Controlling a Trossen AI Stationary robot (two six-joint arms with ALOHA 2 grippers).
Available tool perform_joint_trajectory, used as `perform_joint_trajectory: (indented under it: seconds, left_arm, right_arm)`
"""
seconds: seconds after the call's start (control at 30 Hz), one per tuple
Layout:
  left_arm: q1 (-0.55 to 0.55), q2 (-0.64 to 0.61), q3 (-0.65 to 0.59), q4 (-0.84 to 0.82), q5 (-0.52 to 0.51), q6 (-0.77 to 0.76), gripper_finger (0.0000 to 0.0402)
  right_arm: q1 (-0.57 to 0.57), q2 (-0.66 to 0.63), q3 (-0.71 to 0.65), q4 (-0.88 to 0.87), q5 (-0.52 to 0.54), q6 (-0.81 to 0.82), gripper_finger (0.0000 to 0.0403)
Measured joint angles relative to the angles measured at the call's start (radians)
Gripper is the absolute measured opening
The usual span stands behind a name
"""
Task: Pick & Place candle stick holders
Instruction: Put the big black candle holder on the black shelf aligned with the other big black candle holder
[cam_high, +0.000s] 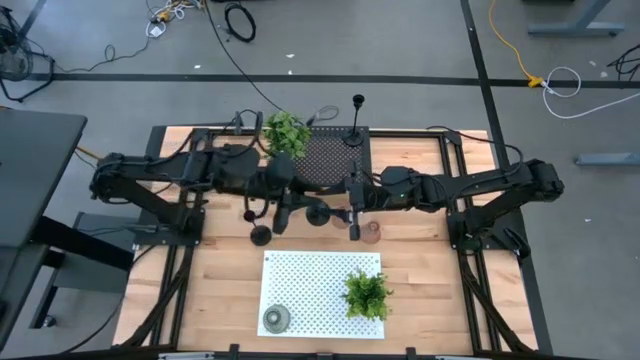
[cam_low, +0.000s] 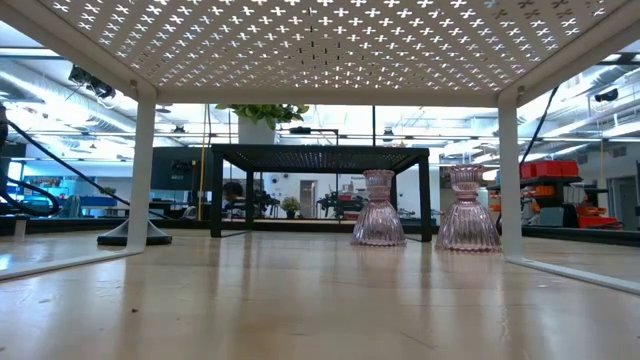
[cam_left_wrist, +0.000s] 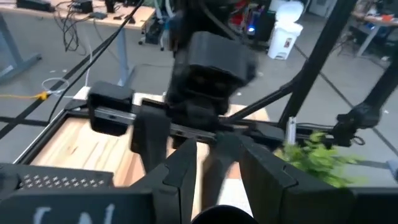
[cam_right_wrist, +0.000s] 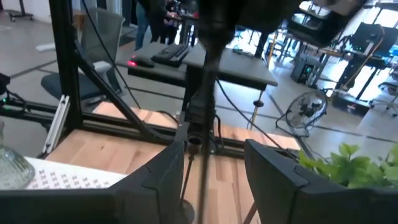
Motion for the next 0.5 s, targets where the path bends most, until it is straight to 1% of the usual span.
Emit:
perform_joint_trajectory:
  seconds: [0.13, 0.23, 0.4, 0.5]
  left_arm:
    - [0.032, 0.031, -0.001, 0.025, 0.061, -0.001, 0.0114]
    - [0.044, 0.042, 0.0, 0.054, 0.102, 0.0, 0.0114]
    - [0.05, 0.052, -0.001, 0.062, 0.108, 0.0, 0.0114]
    - [0.05, 0.055, 0.0, 0.071, 0.108, 0.0, 0.0114]
  right_arm:
    - [0.0, 0.03, 0.0, 0.031, 0.001, 0.0, 0.0169]
    - [0.0, 0.047, 0.0, 0.064, 0.032, -0.003, 0.0169]
    - [0.0, 0.056, 0.0, 0.078, 0.076, -0.026, 0.0168]
    - [0.0, 0.055, 0.0, 0.078, 0.079, -0.027, 0.0152]
